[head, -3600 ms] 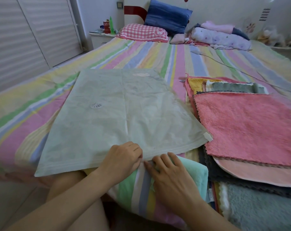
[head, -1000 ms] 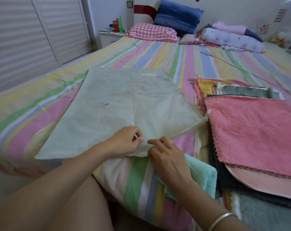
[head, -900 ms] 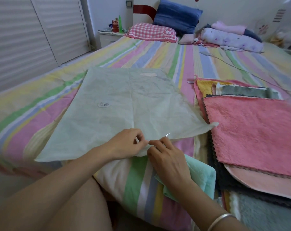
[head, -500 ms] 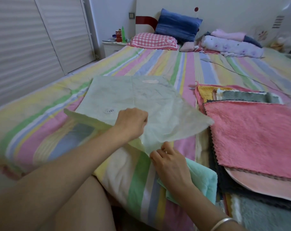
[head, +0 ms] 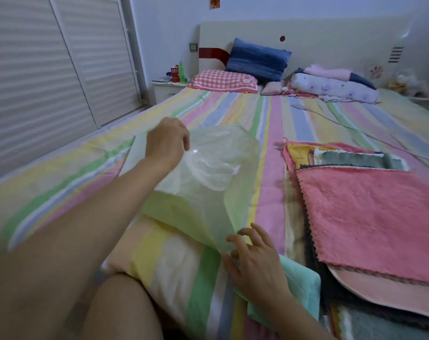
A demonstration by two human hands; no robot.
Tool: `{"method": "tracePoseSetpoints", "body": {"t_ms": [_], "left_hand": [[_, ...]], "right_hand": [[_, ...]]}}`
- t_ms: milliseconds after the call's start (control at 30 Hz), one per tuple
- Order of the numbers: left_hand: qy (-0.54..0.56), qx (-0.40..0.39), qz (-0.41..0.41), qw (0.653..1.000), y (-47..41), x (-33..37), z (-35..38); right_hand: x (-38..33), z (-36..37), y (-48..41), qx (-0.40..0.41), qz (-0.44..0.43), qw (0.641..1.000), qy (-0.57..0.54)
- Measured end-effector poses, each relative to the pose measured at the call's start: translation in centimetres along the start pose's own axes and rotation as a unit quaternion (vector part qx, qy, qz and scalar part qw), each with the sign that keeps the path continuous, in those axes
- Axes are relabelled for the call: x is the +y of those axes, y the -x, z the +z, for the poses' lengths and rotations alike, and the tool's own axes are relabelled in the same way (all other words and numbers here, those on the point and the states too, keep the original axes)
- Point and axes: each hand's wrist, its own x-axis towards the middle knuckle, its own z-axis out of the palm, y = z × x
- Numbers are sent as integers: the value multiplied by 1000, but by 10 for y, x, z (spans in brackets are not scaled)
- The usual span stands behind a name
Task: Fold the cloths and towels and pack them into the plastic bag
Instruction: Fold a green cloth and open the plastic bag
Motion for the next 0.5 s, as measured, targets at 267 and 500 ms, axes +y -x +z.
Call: {"method": "tracePoseSetpoints", "body": {"t_ms": [267, 500], "left_hand": [[-257, -146, 198, 935, 60, 90, 28], [-202, -180, 263, 926, 80, 148, 62]], "right_hand": [[9, -17, -23, -11, 363, 912, -189], [14, -18, -25, 13, 397, 890, -225]]}}
